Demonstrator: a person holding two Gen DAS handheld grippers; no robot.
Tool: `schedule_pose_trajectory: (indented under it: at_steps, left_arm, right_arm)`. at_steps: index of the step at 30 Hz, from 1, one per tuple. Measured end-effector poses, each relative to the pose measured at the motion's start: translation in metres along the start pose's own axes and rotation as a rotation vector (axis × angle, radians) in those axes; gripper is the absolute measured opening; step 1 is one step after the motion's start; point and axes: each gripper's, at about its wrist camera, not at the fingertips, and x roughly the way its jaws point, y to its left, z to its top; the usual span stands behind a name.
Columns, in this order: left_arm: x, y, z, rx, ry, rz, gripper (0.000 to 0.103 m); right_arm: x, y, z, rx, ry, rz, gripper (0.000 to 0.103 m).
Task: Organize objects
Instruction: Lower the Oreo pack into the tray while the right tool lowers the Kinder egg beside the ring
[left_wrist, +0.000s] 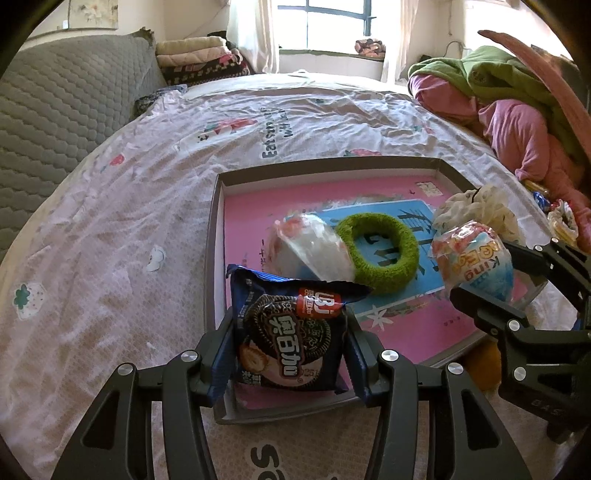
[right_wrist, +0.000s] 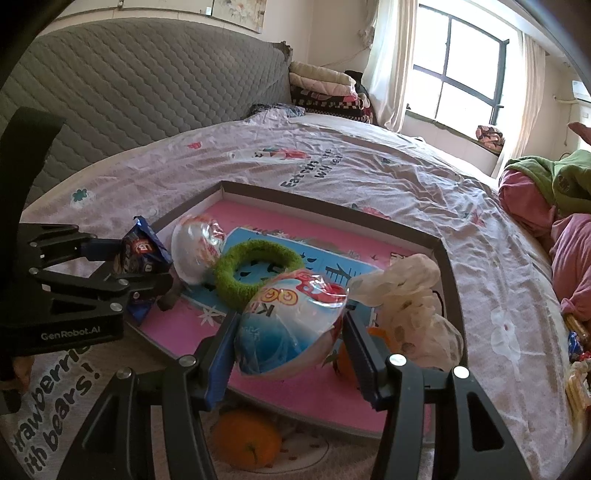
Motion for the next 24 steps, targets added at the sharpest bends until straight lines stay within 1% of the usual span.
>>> schedule_pose_trajectory:
  at_steps: [10,24]
  left_arm:
    - [0.006,0.0,-0.002,0.0,0.009,0.002,0.054]
    - [0.014,-0.003,-0.006,0.005,0.022,0.01,0.054]
  right_arm:
    - [0.006,-0.001,-0.001,0.01,0.015,-0.017,0.056]
    - [0.015,0.008,-0.004,-0.021,0.036,-0.016,0.057]
